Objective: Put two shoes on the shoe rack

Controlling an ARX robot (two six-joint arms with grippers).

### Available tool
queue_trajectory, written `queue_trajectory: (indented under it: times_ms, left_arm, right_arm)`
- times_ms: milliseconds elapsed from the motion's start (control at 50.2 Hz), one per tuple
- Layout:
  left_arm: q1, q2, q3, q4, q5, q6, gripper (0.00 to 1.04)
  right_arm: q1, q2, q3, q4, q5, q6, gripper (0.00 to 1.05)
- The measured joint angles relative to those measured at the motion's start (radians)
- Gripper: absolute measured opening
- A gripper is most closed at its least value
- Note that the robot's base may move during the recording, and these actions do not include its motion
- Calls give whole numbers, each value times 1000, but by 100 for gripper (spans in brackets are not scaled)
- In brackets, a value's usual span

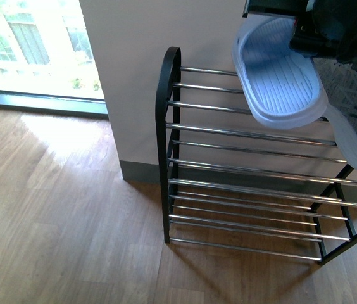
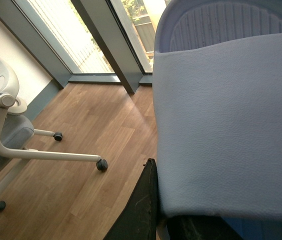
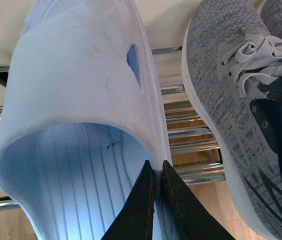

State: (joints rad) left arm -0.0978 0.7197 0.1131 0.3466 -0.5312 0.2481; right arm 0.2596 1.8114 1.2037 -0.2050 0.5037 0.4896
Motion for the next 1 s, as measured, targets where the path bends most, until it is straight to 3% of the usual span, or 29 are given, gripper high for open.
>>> queue_trajectory:
  times_ms: [299, 577, 995]
  left_arm:
    - [0, 0, 0, 0, 0, 0, 2]
    - [0, 0, 0, 0, 0, 0, 2]
    - [0, 0, 0, 0, 0, 0, 2]
  right_arm:
    - [-10, 148, 17, 10, 114, 49, 2]
    - [-19, 193, 39, 64, 118, 66, 2]
    - [-83, 284, 137, 132, 159, -53, 2]
